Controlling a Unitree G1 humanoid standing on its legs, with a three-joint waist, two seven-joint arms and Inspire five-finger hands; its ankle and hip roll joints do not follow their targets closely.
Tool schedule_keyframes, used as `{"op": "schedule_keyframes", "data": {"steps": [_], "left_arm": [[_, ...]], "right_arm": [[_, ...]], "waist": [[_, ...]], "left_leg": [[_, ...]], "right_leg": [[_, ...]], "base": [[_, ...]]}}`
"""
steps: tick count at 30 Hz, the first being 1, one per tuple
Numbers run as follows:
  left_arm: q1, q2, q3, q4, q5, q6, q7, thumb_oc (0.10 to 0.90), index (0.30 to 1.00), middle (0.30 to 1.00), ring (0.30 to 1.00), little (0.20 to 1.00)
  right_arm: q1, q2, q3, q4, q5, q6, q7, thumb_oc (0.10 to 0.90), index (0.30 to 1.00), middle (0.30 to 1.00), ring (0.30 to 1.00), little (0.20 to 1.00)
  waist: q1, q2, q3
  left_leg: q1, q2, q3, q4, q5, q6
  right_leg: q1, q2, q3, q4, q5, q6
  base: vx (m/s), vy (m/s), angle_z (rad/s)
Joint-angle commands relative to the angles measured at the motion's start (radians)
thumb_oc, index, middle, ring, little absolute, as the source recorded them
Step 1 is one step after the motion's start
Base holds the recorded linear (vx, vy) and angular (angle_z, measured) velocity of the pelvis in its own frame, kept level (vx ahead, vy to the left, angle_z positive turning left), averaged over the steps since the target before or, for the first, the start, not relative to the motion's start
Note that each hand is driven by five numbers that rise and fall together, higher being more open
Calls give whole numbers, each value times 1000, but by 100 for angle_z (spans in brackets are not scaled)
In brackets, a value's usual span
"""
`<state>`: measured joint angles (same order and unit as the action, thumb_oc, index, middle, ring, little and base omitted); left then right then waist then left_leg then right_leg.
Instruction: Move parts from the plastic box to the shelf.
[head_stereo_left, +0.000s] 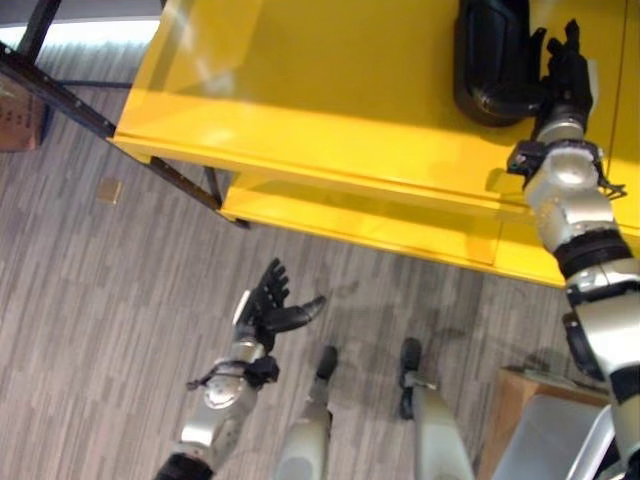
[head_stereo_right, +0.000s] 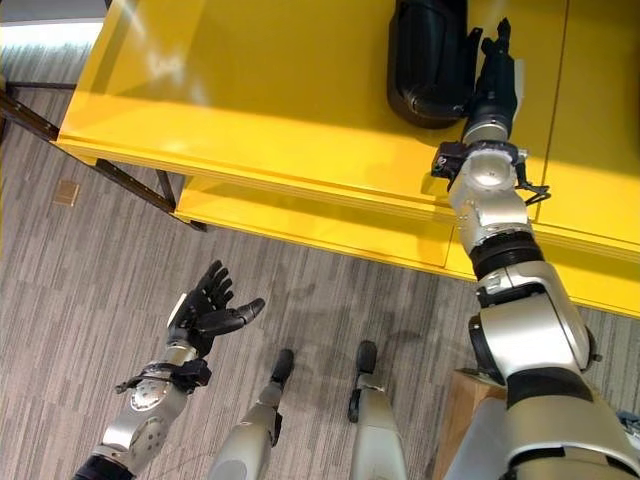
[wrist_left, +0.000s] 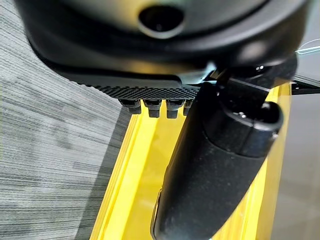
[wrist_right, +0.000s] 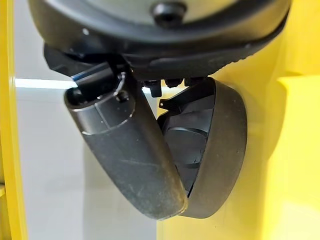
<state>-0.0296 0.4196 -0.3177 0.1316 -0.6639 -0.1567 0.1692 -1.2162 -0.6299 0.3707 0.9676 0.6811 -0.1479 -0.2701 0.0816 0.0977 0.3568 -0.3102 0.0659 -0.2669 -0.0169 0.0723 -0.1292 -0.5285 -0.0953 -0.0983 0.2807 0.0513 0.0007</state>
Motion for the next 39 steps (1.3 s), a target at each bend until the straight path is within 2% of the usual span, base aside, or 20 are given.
{"op": "schedule_keyframes", "data": {"steps": [1, 14, 23, 30, 39], "left_arm": [[-17, 36, -6, -87, -24, -88, -3, 900, 1000, 1000, 1000, 1000], [-2, 45, 7, -85, -31, -88, -10, 900, 1000, 1000, 1000, 1000], [12, 56, 18, -85, -35, -88, -11, 900, 1000, 1000, 1000, 1000], [33, 59, 48, -93, -23, -93, 5, 900, 1000, 1000, 1000, 1000], [69, 62, 87, -113, 4, -83, 10, 900, 1000, 1000, 1000, 1000]], "right_arm": [[36, 2, -3, -64, 38, -44, 23, 900, 1000, 1000, 1000, 1000], [39, 29, -18, -71, 54, -46, 20, 900, 1000, 1000, 1000, 1000], [-21, -16, -6, -111, 18, -61, -27, 900, 1000, 1000, 1000, 1000], [-27, -83, -3, -327, -143, -84, -126, 900, 1000, 1000, 1000, 1000], [76, -125, -16, -549, -342, -39, -155, 900, 1000, 1000, 1000, 1000]], "waist": [[18, -20, -45], [12, -35, -63], [3, -45, -79], [-17, -51, -100], [-47, -58, -123]], "left_leg": [[174, 67, 36, -70, 19, 27], [195, 71, 48, -70, -6, 33], [213, 75, 56, -70, -15, 33], [226, 84, 66, -70, -23, 30], [249, 90, 82, -70, -35, 30]], "right_leg": [[-70, -53, 65, 157, -62, 72], [-52, -48, 76, 130, -48, 80], [-39, -41, 81, 122, -44, 83], [-29, -39, 83, 116, -41, 87], [-7, -29, 89, 101, -36, 89]], "base": [[0, 0, 0], [-3, 13, -2], [0, 0, 0], [-2, 4, -3], [2, 2, -5]]}}
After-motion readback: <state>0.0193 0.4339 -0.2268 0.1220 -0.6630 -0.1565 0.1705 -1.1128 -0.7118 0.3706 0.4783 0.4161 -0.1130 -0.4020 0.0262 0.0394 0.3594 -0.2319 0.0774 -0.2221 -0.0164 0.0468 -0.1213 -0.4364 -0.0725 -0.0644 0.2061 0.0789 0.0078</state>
